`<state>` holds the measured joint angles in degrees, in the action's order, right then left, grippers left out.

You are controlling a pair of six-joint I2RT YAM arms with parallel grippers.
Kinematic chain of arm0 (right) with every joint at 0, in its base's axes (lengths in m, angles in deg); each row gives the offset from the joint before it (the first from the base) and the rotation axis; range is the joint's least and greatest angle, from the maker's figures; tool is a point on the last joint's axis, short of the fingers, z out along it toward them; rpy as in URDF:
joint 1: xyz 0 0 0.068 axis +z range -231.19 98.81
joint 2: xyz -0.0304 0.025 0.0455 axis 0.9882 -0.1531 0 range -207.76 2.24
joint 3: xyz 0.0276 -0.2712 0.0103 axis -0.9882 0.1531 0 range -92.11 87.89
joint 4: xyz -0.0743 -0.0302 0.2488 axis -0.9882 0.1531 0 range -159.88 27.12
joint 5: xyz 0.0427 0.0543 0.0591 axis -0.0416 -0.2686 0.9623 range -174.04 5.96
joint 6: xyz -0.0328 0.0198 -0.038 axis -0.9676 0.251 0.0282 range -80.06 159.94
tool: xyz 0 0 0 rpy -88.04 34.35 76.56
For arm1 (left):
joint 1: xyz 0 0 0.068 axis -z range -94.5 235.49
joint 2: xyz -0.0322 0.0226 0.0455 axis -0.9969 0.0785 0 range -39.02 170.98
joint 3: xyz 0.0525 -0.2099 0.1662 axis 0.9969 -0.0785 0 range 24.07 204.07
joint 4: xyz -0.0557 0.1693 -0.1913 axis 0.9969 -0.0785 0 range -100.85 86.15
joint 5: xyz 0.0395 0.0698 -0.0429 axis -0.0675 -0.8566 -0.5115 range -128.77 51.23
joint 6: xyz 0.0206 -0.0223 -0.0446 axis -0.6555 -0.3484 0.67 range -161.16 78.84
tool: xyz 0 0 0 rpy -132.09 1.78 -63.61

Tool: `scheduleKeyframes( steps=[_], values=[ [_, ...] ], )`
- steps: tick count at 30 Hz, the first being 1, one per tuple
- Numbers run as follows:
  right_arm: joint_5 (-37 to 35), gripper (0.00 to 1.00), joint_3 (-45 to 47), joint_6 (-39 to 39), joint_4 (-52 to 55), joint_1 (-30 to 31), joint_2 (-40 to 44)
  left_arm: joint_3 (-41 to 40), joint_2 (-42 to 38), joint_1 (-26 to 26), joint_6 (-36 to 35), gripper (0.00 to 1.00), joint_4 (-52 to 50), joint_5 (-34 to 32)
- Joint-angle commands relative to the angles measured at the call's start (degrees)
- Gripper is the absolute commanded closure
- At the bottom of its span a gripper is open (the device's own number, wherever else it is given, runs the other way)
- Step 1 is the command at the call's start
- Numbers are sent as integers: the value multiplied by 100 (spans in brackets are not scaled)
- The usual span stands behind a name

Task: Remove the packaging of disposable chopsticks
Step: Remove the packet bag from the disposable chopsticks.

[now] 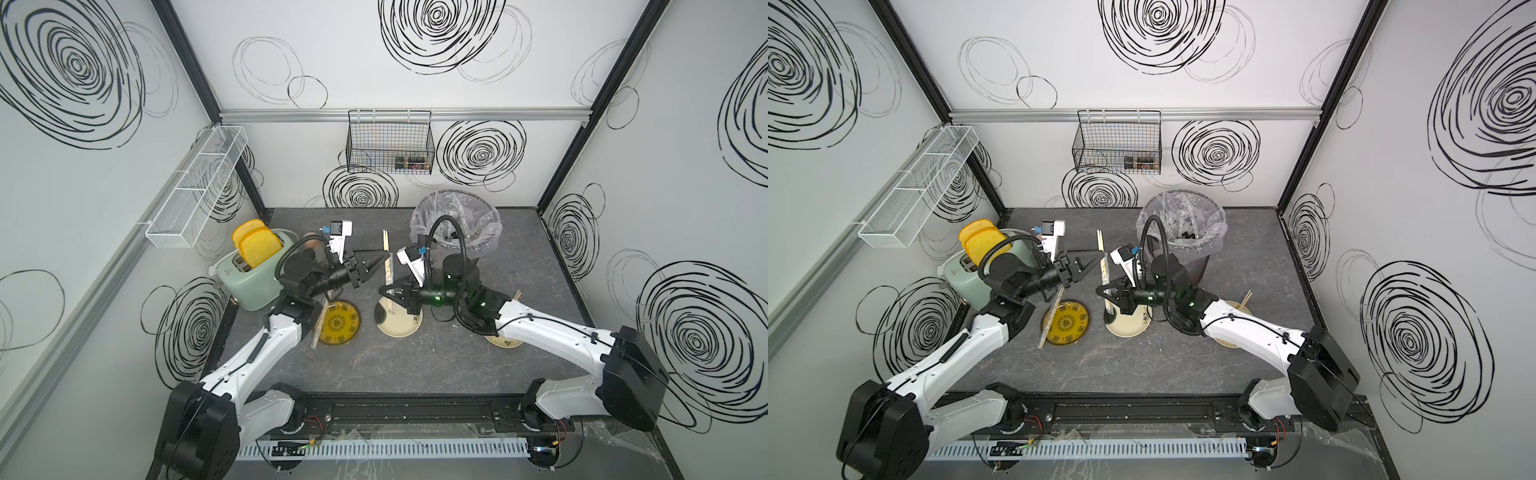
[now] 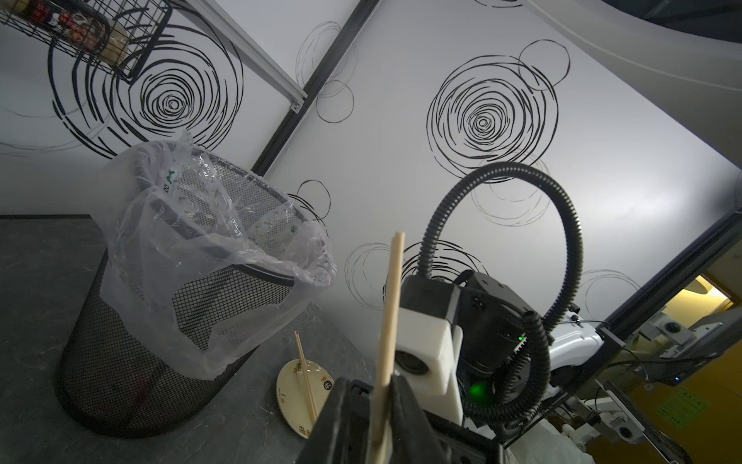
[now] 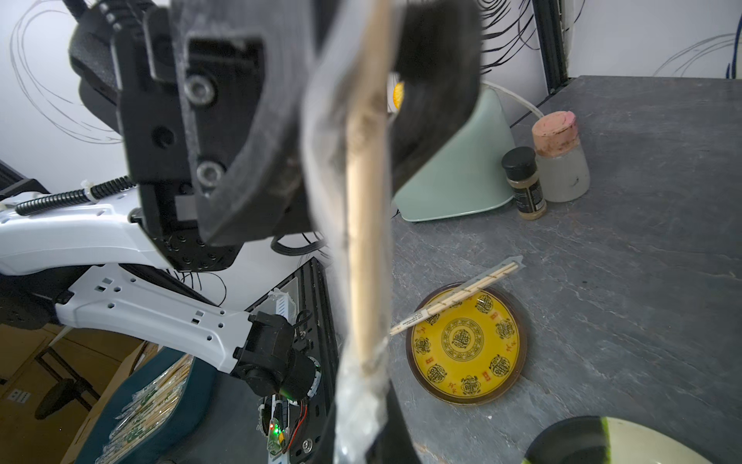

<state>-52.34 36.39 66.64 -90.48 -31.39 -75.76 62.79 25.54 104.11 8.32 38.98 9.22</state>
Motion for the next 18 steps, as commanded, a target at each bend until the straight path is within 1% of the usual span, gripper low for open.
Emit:
scheduleKeyframes(
  steps=[1, 6, 9, 15, 18],
  values=[
    [23, 100, -137, -145, -184, 38, 145, -249, -4, 153, -42, 83, 164, -85],
    [29, 100, -239, -191, -129, 38, 83, -506, -3, 426, -78, 89, 182, -215],
    [20, 100, -263, -215, -120, 30, 57, -707, -39, 576, -77, 90, 216, -317],
    [-6, 100, -417, -373, 116, 15, -31, -1045, -194, 833, -121, 90, 254, -433],
    [-50, 100, -418, -377, 135, 10, -31, -1041, -320, 857, -272, 86, 22, -441]
  ],
)
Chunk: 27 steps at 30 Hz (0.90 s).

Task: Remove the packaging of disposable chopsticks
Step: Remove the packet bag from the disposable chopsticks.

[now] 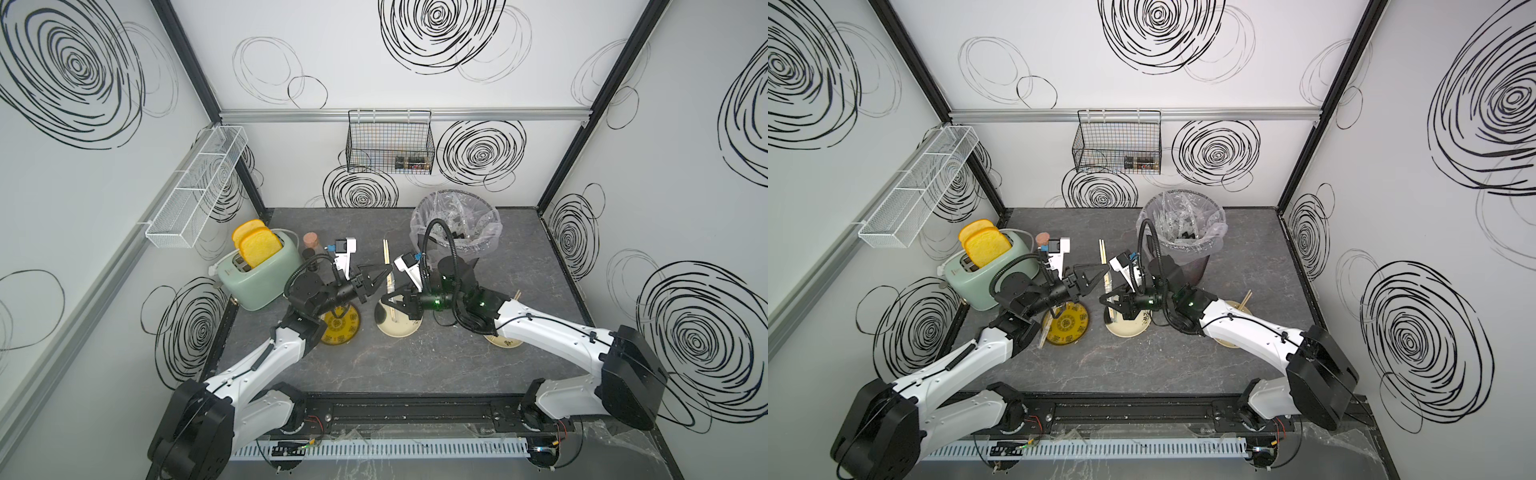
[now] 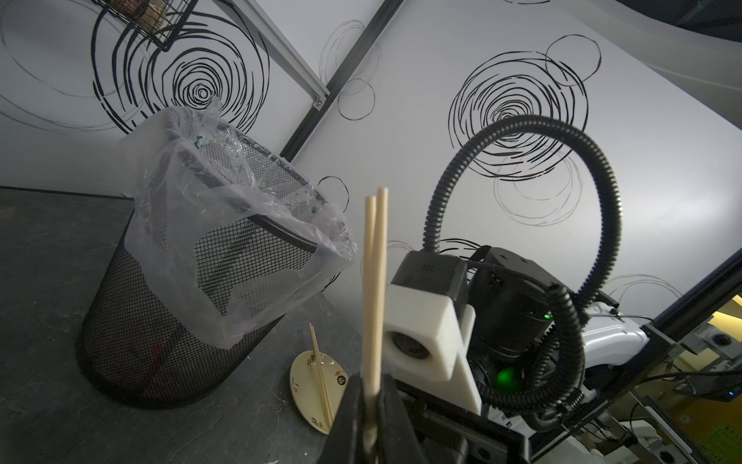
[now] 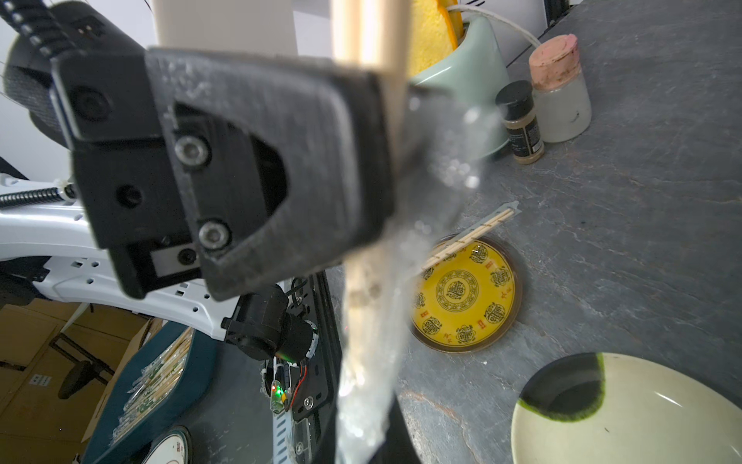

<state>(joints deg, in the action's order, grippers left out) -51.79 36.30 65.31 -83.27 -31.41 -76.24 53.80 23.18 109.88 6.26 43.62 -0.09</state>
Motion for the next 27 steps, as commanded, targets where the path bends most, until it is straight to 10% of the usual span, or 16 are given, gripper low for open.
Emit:
scheduleKeyframes(
  steps=[1, 14, 27],
  values=[
    [-111, 100, -404, -242, -587, 13, 10, -68, -156, 281, -241, 84, -670, 443],
    [-152, 100, -232, -129, -560, 20, 56, 1313, -507, -743, -890, 50, -2279, 952],
    [-80, 100, -180, -190, -599, 21, 78, 2230, 420, -847, -940, 48, -2161, 1230]
  ],
)
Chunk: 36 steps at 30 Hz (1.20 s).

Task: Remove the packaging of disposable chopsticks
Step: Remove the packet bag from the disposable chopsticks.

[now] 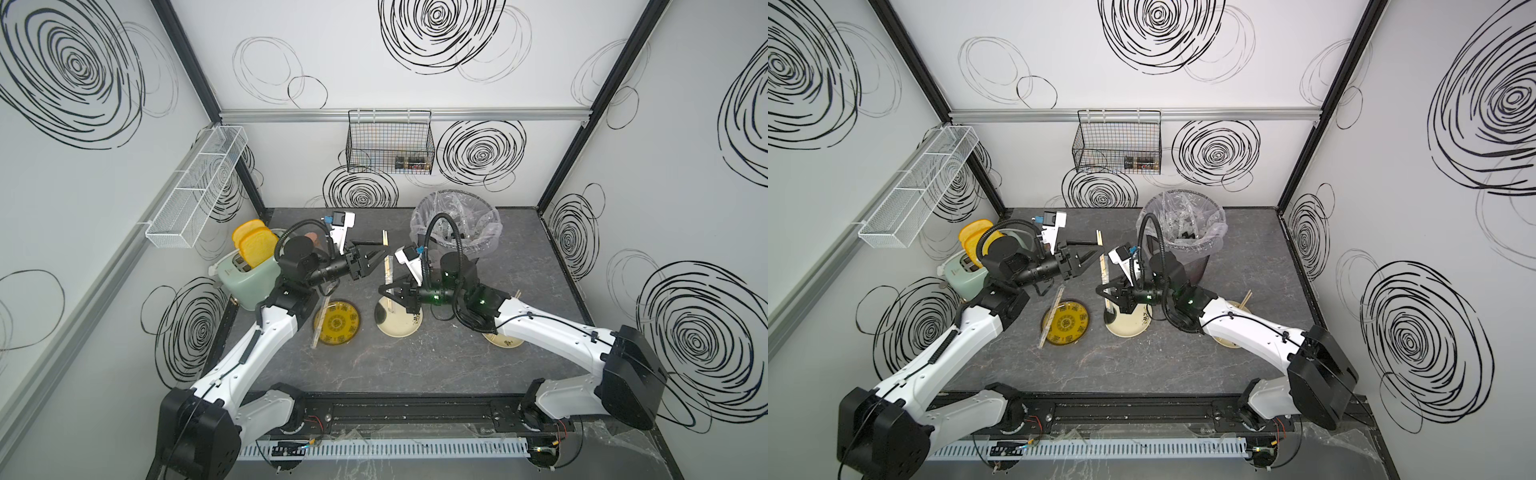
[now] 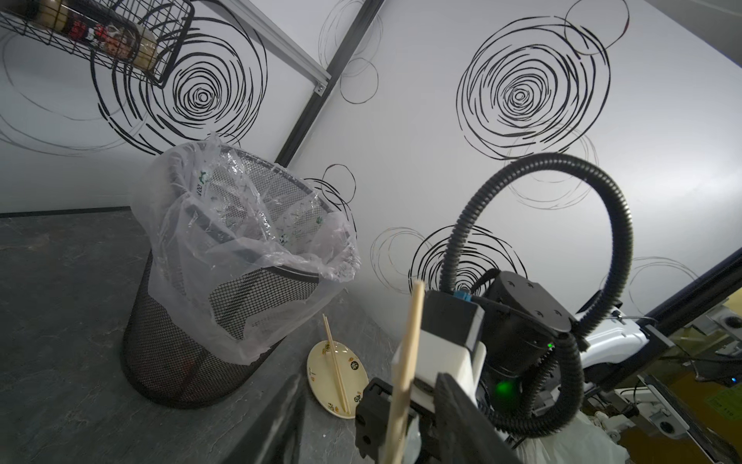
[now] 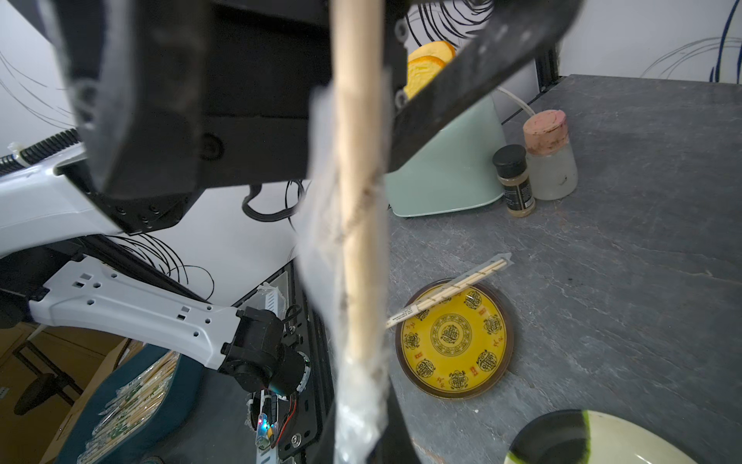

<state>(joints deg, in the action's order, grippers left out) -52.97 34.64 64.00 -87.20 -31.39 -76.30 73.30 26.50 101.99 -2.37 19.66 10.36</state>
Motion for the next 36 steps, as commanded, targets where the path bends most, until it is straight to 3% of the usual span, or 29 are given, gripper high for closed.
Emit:
scheduleKeyframes(
  steps=[1, 8, 12, 16, 17, 21, 23, 24, 34, 36],
  values=[
    [53, 100, -7, -59, -215, 18, 77, 320, 141, -59, -73, 50, 242, 193],
    [57, 100, -12, -98, -250, 14, 24, 351, 405, -72, -53, 77, 442, 324],
    [64, 100, -69, -145, -219, 0, -72, 257, 423, -147, -183, 100, 524, 331],
    [118, 100, -156, -164, -178, 3, -256, -86, 358, -349, 128, 100, 1320, 255],
    [127, 98, -169, -160, -154, 3, -307, -189, 350, -410, 251, 100, 1557, 256],
    [158, 66, -190, -155, -32, -11, -499, -494, 421, -722, 802, 100, 2348, 297],
    [171, 62, -142, -121, -8, -6, -565, -615, 455, -875, 1039, 100, 2691, 339],
    [185, 62, -107, -99, -8, -6, -599, -683, 470, -939, 1158, 100, 2858, 356],
    [260, 99, 125, 108, -32, 3, -825, -1046, 649, -1277, 1785, 100, 3753, 465],
    [213, 100, 142, 109, 46, 24, -851, -1065, 664, -1319, 1863, 100, 3858, 483]
  ],
)
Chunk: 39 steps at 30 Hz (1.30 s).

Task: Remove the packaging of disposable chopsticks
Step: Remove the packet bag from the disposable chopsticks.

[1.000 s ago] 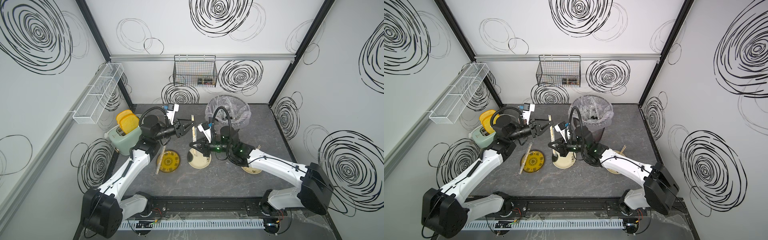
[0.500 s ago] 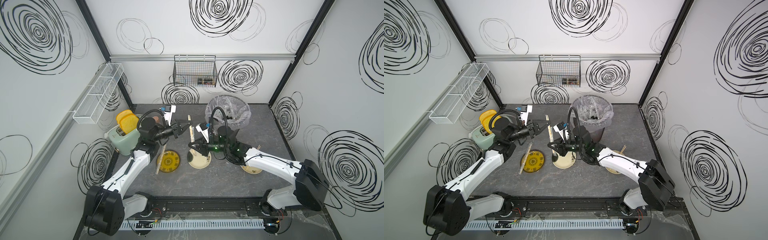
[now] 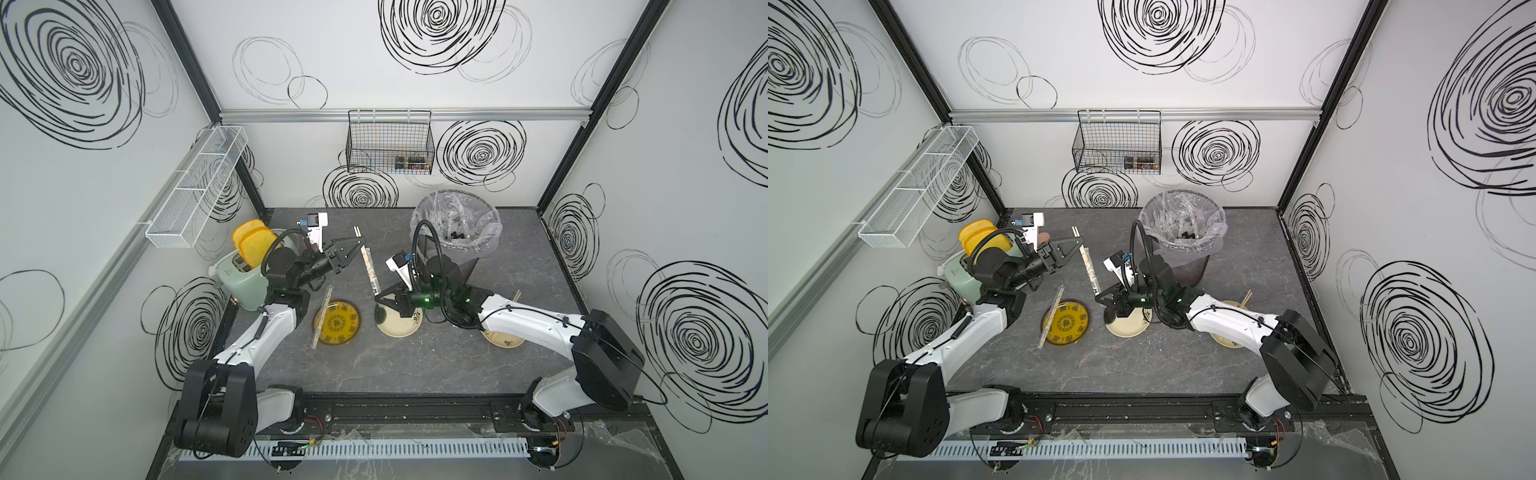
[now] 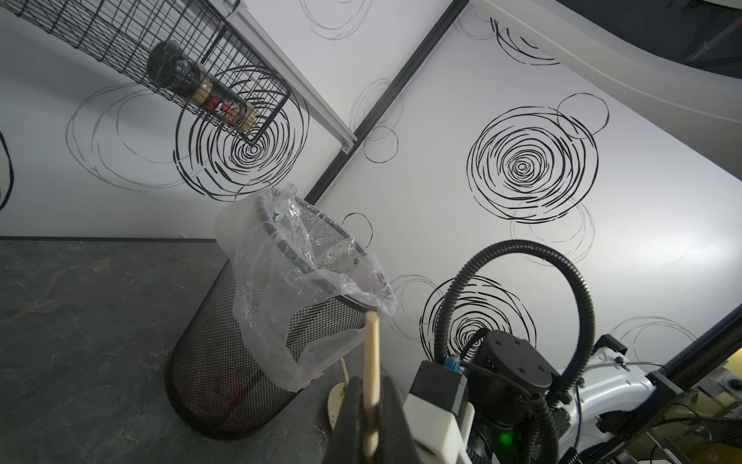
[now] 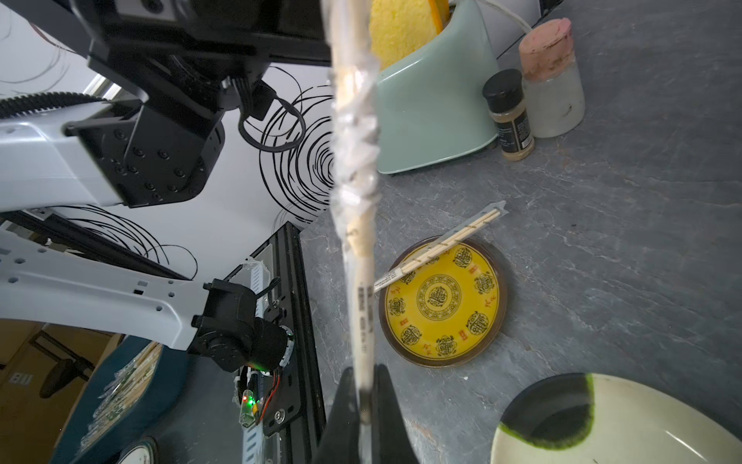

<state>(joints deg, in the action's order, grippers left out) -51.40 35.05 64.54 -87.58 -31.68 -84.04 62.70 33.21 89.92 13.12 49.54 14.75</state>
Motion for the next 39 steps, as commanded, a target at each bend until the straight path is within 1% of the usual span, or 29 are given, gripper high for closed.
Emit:
scheduleKeyframes(
  steps=[1, 9, 10, 12, 13, 14, 15, 20, 26, 28, 32, 34, 36, 38, 39],
  values=[
    [21, 100, 122, 45, 127, 73, -82, -9, -14, -138, 328, 100, 891, 53],
    [-134, 100, 786, 302, -178, 275, 51, -14, -42, -342, 331, 100, 889, 71],
    [-174, 94, 842, 317, -206, 292, 89, -14, -38, -339, 342, 100, 897, 71],
    [-186, 87, 854, 298, -196, 313, 124, -22, -23, -328, 367, 100, 927, 71],
    [-197, 84, 831, 259, -149, 308, 138, -22, -18, -320, 364, 100, 937, 84],
    [-213, 84, 801, 202, -75, 313, 144, -23, -14, -315, 369, 100, 937, 88],
    [-235, 85, 761, 135, 26, 313, 153, -14, -14, -315, 366, 100, 938, 106],
    [-308, 99, 947, 54, 143, 313, 243, -14, -33, -337, 343, 100, 904, 89],
    [-518, 99, 998, 3, 287, 313, 475, -22, -33, -337, 348, 100, 916, 98],
    [-604, 83, 874, -72, 407, 305, 573, -22, -33, -333, 347, 100, 908, 106],
    [-679, 62, 557, -232, 544, 292, 631, -22, -11, -306, 344, 100, 908, 124],
    [-696, 58, 343, -304, 575, 287, 582, -22, -8, -285, 341, 100, 904, 133],
    [-723, 57, 165, -339, 575, 278, 507, -22, -7, -254, 337, 100, 902, 150],
    [-684, 57, -10, -372, 574, 269, 418, -22, 7, -233, 333, 100, 900, 159],
    [-644, 60, -86, -385, 574, 269, 370, -22, 2, -224, 334, 100, 896, 168]
  ],
)
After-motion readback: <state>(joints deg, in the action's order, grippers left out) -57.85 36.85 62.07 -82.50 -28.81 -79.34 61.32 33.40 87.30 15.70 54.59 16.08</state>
